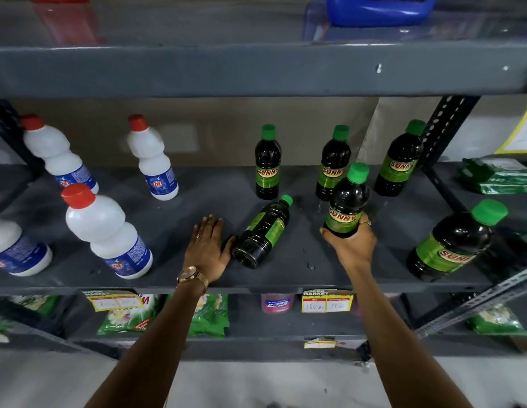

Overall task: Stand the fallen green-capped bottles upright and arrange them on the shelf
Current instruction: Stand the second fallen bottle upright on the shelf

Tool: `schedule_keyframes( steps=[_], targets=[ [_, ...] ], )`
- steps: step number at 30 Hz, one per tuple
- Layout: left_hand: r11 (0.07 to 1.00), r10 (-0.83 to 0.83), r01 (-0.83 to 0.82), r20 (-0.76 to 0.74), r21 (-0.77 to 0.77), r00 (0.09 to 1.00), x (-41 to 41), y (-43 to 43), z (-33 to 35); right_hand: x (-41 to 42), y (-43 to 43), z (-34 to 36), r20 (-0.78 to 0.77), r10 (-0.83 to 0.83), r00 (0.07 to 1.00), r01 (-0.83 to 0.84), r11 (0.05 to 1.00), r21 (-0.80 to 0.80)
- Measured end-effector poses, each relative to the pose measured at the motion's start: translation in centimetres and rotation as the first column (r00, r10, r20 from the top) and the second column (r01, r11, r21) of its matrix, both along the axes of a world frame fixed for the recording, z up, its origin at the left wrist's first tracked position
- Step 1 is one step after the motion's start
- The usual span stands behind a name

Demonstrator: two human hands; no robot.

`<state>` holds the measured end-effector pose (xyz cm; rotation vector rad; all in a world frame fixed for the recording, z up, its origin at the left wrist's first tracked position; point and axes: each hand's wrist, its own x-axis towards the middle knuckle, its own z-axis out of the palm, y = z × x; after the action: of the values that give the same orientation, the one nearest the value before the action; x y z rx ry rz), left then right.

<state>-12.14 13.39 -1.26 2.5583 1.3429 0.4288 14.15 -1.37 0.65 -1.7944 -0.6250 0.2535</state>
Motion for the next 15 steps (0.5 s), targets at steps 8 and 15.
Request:
schedule_keyframes(
  steps=[8,15],
  targets=[
    [1.0,0.0,0.001,-0.009,0.01,1.0,0.2,0.1,-0.2,-0.5,-6.9,-0.9,-0.029,0.148,0.989,-0.15,0.986,-0.072],
    [1.0,-0.02,0.02,-0.003,0.011,1.0,0.1,0.2,-0.1,1.0,-8.5,-1.6,-0.069,0.23,0.971,-0.237,0.964,-0.118]
  ],
)
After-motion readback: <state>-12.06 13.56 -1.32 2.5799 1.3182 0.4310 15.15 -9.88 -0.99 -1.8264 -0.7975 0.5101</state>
